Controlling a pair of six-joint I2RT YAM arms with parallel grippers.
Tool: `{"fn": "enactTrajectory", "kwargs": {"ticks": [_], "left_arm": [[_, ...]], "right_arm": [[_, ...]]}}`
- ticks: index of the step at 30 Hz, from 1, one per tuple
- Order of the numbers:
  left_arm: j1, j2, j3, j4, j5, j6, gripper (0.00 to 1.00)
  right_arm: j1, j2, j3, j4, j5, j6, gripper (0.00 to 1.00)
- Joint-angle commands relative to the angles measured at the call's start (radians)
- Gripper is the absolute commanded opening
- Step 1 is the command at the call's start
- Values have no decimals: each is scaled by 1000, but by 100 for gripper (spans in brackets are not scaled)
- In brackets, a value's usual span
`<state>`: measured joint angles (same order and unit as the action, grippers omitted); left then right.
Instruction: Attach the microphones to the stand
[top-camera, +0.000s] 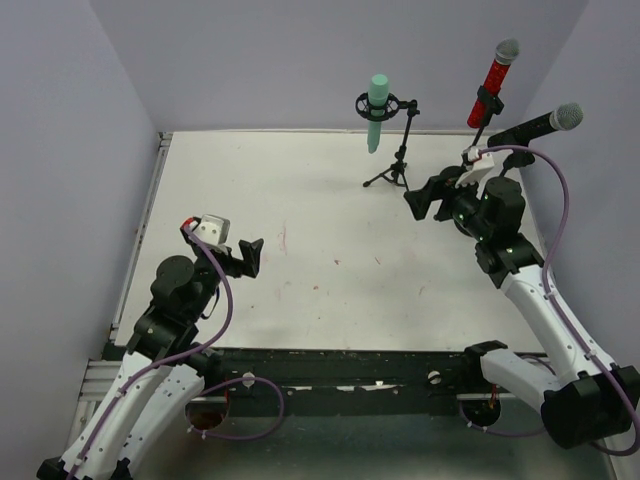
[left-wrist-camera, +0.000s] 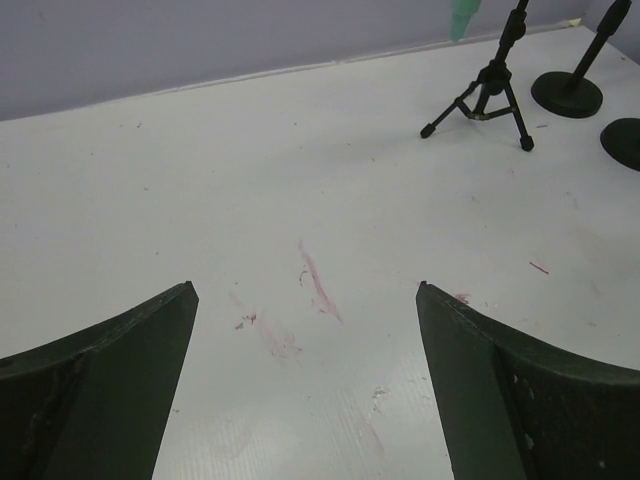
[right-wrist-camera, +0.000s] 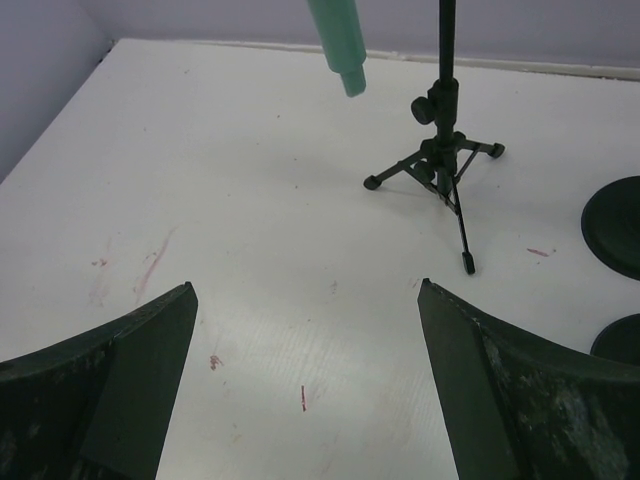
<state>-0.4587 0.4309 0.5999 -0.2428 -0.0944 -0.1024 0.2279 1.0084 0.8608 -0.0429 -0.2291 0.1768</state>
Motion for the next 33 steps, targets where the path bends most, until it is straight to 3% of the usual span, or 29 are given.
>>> {"fn": "enactTrajectory", "kwargs": {"ticks": [1, 22, 33], "left_arm": [[6, 9, -2, -13, -27, 13, 98], [12, 0, -3, -12, -16, 27, 98], [12, -34, -5, -16, -7, 38, 98]], "right_arm": [[4, 6, -14, 66, 13, 4, 100], [1, 44, -60, 87, 19, -52, 100], [2, 76, -57, 71, -55, -92, 99]]}}
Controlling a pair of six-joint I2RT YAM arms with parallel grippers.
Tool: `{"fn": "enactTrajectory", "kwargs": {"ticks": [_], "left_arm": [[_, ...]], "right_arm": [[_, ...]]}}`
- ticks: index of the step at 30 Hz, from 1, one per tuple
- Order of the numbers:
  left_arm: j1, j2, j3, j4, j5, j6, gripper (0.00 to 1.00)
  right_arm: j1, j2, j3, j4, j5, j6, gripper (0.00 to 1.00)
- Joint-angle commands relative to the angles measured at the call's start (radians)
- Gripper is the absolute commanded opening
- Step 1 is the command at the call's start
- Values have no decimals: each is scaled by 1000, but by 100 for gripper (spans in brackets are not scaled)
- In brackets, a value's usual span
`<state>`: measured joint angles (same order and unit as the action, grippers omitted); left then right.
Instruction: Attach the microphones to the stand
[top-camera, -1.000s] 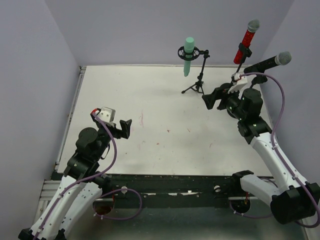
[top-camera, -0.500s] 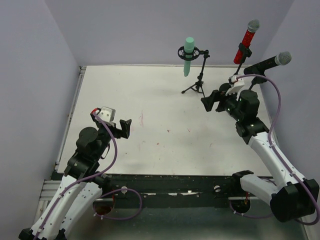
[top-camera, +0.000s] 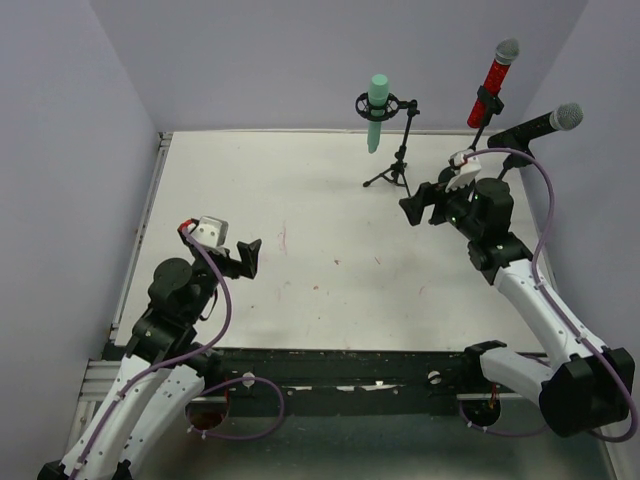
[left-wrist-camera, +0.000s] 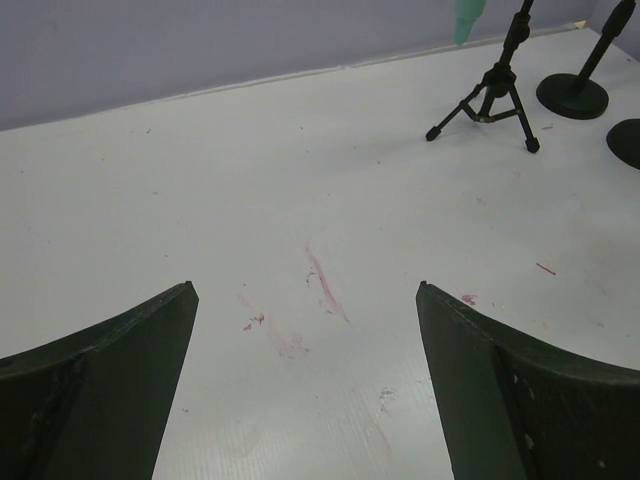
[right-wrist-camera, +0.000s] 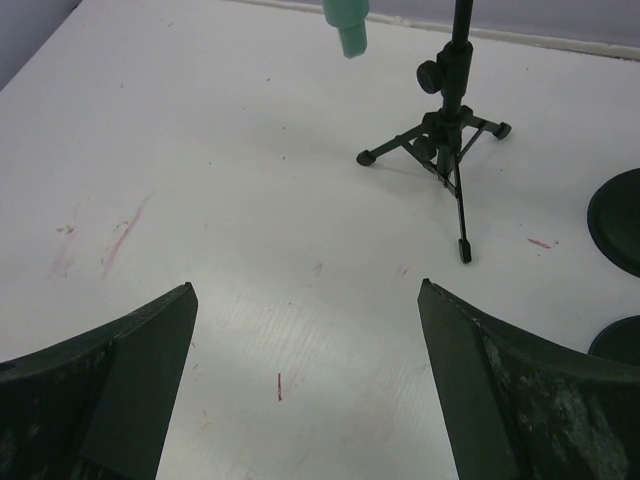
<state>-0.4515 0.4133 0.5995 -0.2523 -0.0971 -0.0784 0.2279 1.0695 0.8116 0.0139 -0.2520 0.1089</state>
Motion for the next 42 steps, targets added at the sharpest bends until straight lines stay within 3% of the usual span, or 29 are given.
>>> {"fn": "enactTrajectory", "kwargs": {"ticks": [1, 42], "left_arm": [[5, -18, -6, -8, -7, 14, 98], [7, -4, -7, -8, -6, 16, 98]], "right_arm": [[2, 18, -8, 14, -32, -26, 100], [-1, 3, -20, 26, 54, -66, 100]]}}
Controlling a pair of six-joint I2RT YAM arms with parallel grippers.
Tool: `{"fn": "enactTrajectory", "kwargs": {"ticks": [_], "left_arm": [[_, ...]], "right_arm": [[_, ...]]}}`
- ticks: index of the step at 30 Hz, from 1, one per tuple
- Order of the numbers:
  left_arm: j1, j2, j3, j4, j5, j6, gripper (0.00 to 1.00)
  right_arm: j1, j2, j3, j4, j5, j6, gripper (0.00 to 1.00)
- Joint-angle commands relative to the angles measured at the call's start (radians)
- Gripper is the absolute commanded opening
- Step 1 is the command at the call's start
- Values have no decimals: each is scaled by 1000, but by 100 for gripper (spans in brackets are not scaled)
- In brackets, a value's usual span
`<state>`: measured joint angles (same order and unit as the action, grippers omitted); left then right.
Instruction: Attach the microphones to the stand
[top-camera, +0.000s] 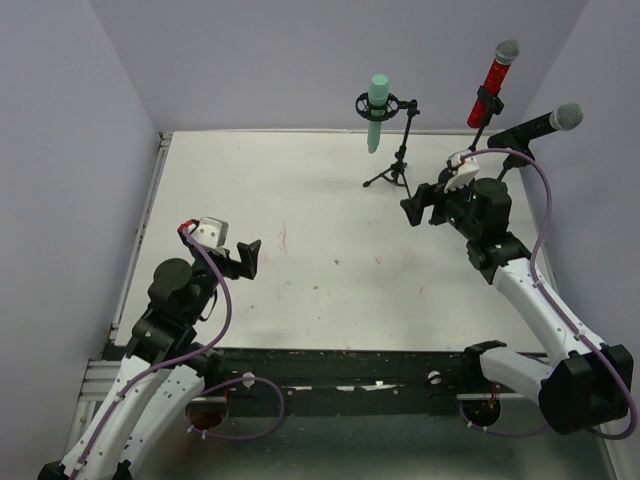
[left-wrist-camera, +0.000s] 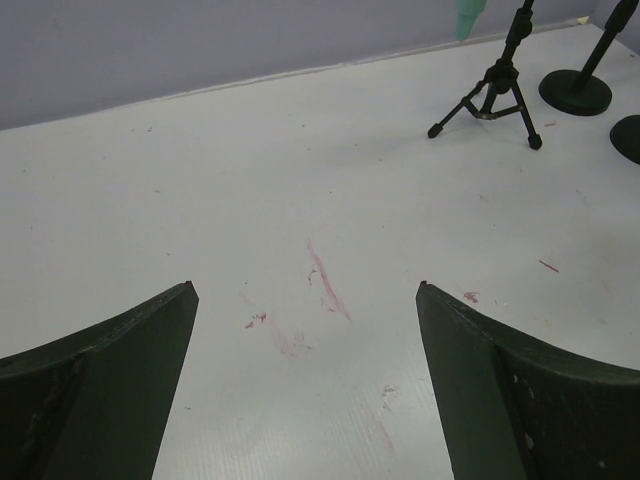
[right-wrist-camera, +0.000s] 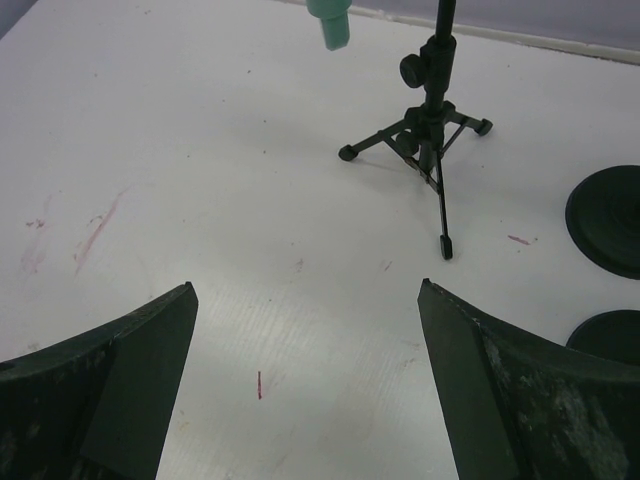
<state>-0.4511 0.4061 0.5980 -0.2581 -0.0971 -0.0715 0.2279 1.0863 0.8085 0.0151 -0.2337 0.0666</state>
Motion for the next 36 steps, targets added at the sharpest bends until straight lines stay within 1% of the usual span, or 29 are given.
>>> {"fn": "enactTrajectory", "kwargs": {"ticks": [1, 36], "left_arm": [[6, 2, -6, -3, -6, 7, 98], [6, 2, -9, -3, -1, 6, 98]], "right_arm": [[1, -16, -15, 25, 37, -24, 99], [1, -20, -22, 23, 30, -42, 100]]}}
